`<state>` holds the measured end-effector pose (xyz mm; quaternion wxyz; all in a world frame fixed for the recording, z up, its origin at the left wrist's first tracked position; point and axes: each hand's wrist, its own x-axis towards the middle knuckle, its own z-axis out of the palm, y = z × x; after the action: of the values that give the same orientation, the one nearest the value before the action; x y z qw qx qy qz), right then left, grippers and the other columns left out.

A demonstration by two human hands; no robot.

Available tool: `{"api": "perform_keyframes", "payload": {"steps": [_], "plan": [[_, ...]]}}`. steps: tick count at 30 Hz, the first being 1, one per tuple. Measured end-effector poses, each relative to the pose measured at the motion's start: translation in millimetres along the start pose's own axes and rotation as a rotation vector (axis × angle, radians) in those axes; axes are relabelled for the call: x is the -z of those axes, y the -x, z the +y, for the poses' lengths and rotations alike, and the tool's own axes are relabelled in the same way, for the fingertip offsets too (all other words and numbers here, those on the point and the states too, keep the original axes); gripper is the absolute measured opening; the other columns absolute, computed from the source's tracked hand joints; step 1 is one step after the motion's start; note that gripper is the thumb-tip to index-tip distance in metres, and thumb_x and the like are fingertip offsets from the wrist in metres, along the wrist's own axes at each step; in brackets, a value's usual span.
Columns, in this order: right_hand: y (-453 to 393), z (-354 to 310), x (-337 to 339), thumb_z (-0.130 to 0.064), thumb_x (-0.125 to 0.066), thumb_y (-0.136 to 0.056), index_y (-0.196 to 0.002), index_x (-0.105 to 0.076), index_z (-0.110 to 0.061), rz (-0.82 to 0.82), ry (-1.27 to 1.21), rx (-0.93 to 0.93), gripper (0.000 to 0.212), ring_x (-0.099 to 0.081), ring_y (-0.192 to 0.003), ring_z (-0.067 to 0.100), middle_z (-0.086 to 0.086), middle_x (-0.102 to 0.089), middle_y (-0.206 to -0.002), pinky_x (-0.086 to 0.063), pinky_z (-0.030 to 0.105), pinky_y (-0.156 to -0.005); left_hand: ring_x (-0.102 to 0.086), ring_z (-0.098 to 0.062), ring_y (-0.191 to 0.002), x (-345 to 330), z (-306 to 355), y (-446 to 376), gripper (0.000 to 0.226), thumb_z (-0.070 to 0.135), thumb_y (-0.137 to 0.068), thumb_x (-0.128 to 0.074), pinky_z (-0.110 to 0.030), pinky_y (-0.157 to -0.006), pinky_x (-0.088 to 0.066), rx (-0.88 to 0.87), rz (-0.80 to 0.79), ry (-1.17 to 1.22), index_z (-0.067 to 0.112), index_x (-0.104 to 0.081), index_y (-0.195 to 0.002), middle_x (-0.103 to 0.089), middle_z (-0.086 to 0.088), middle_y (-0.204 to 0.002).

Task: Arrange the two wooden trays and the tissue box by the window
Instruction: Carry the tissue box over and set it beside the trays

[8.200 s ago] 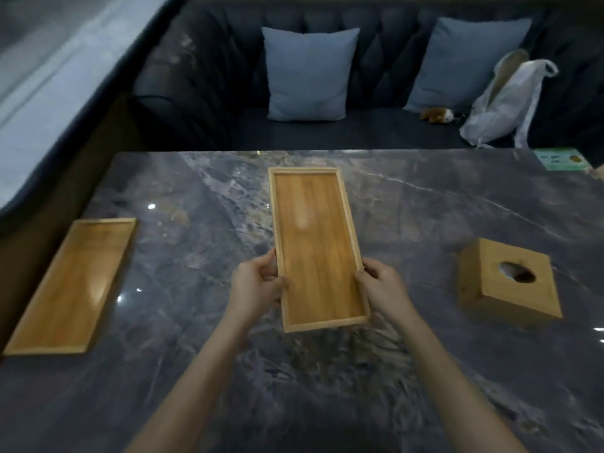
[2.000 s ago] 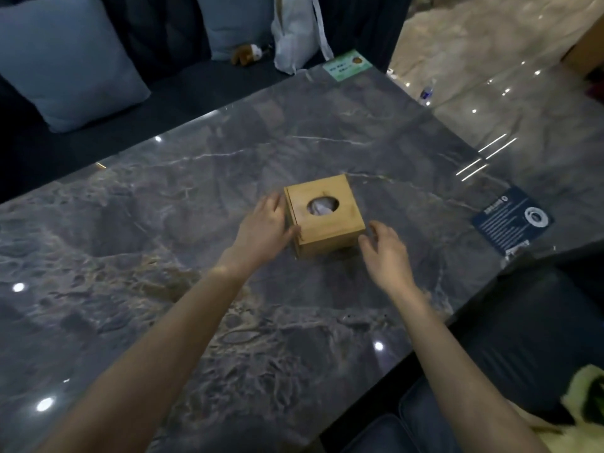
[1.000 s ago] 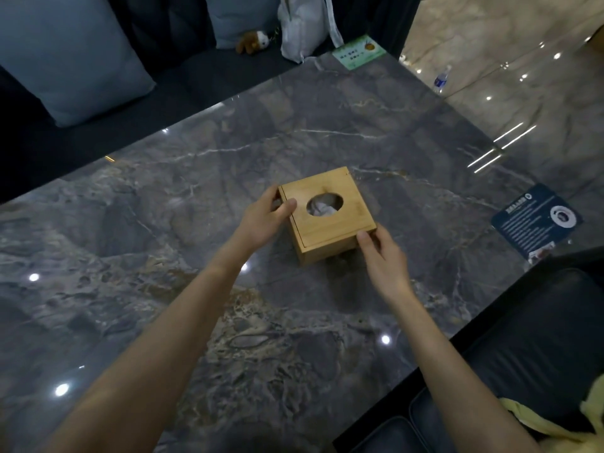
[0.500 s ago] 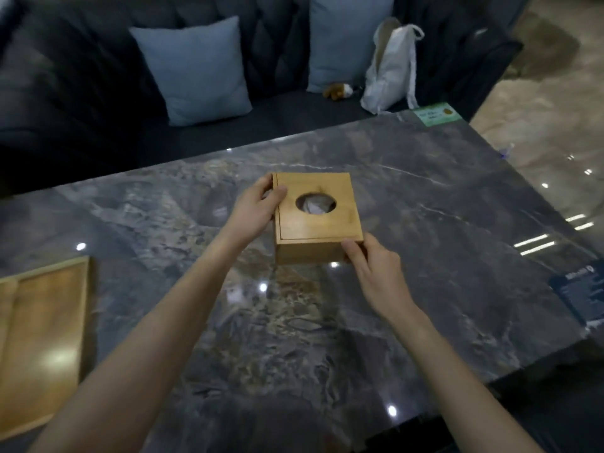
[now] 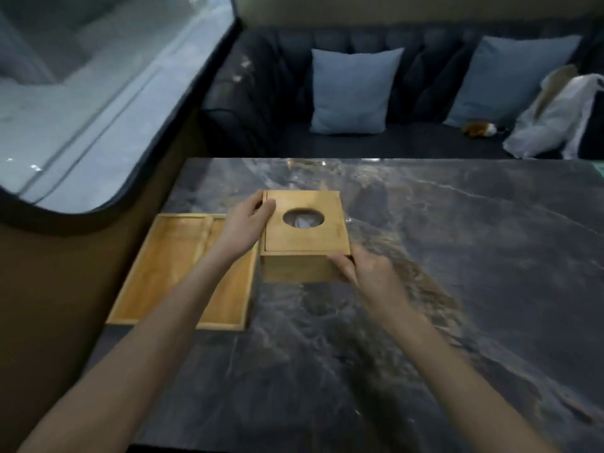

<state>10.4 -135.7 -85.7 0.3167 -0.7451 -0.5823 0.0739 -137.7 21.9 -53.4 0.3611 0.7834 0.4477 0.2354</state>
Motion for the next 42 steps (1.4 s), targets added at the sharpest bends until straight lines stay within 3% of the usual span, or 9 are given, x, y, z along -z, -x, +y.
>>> {"api": "perform_keyframes", "payload": {"steps": [5,11,19,22,26,30,32,38,42], "plan": [[-3,-61,-55,-0.044,-0.053,-0.085,-0.079,-0.057,0.004,-0.050,0.120,0.194,0.048,-0.065,-0.063,0.041,0.027,-0.068,-0.070,-0.047,0.040,-0.050,-0.051,0.011,-0.089,62,-54,38,0.029,0.026,-0.095,-0.038,-0.001,-0.076,-0.035,0.134,0.046,0.062,0.013,-0.053,-0.117,-0.060,0.010,-0.105],[9,-123,-119,-0.052,-0.047,-0.085,-0.076,-0.055,-0.007,-0.179,0.034,0.316,0.047,-0.066,-0.063,0.034,0.017,-0.070,-0.070,-0.041,0.032,-0.050,-0.044,-0.021,-0.123,130,-118,85,0.042,0.030,-0.095,-0.035,-0.041,-0.107,-0.033,0.305,0.064,0.091,0.014,-0.041,-0.134,-0.049,-0.010,-0.136],[41,-191,-188,-0.047,-0.046,-0.084,-0.060,-0.054,-0.016,-0.163,0.040,0.626,0.040,-0.052,-0.032,0.011,-0.003,-0.055,-0.042,-0.036,0.020,-0.031,-0.053,-0.008,-0.093,183,-198,143,0.023,0.030,-0.095,-0.035,-0.025,-0.070,-0.041,0.433,0.044,0.198,0.034,-0.051,-0.111,-0.057,0.006,-0.104],[58,-204,-210,-0.041,-0.079,-0.066,-0.079,-0.045,-0.025,-0.163,0.154,0.762,0.040,-0.044,-0.025,0.012,-0.003,-0.048,-0.038,-0.030,0.015,-0.024,-0.053,-0.008,-0.098,186,-219,157,0.029,0.031,-0.095,-0.035,-0.024,-0.073,-0.041,0.483,0.067,0.214,0.031,-0.050,-0.120,-0.057,0.007,-0.109],[70,-218,-227,-0.051,-0.076,-0.065,-0.074,-0.040,-0.030,-0.139,0.214,0.703,0.042,-0.041,-0.022,0.007,-0.005,-0.045,-0.033,-0.029,0.015,-0.021,-0.043,-0.020,-0.122,188,-242,173,0.042,0.031,-0.095,-0.034,-0.038,-0.102,-0.035,0.559,0.091,0.208,0.021,-0.037,-0.136,-0.046,-0.004,-0.136],[80,-221,-242,-0.052,-0.042,-0.082,-0.074,-0.045,-0.021,-0.248,0.187,0.730,0.032,-0.044,-0.022,0.011,-0.002,-0.048,-0.034,-0.029,0.017,-0.021,-0.040,-0.020,-0.125,186,-261,185,0.042,0.029,-0.096,-0.033,-0.033,-0.102,-0.031,0.586,0.078,0.220,0.020,-0.036,-0.137,-0.043,-0.005,-0.140],[85,-222,-248,-0.059,-0.027,-0.084,-0.061,-0.057,-0.014,-0.320,0.163,0.622,0.059,-0.054,-0.030,0.014,0.001,-0.056,-0.039,-0.038,0.021,-0.028,-0.039,-0.019,-0.126,182,-268,187,0.042,0.029,-0.096,-0.032,-0.031,-0.101,-0.029,0.597,0.065,0.230,0.019,-0.034,-0.137,-0.042,-0.005,-0.141],[82,-224,-249,-0.054,-0.044,-0.087,-0.080,-0.060,0.000,-0.566,0.103,0.455,0.056,-0.067,-0.066,0.033,0.018,-0.070,-0.072,-0.052,0.037,-0.058,-0.038,-0.013,-0.118,174,-278,187,0.042,0.029,-0.097,-0.031,-0.027,-0.096,-0.027,0.610,0.068,0.246,0.021,-0.033,-0.138,-0.043,-0.004,-0.139],[86,-225,-247,-0.050,-0.073,-0.067,-0.051,-0.057,-0.010,-0.494,0.197,0.502,0.046,-0.056,-0.030,0.017,0.003,-0.059,-0.037,-0.040,0.020,-0.028,-0.043,-0.002,-0.100,171,-280,187,0.040,0.027,-0.097,-0.031,-0.018,-0.085,-0.032,0.585,0.067,0.245,0.021,-0.036,-0.136,-0.046,0.004,-0.123]]}}
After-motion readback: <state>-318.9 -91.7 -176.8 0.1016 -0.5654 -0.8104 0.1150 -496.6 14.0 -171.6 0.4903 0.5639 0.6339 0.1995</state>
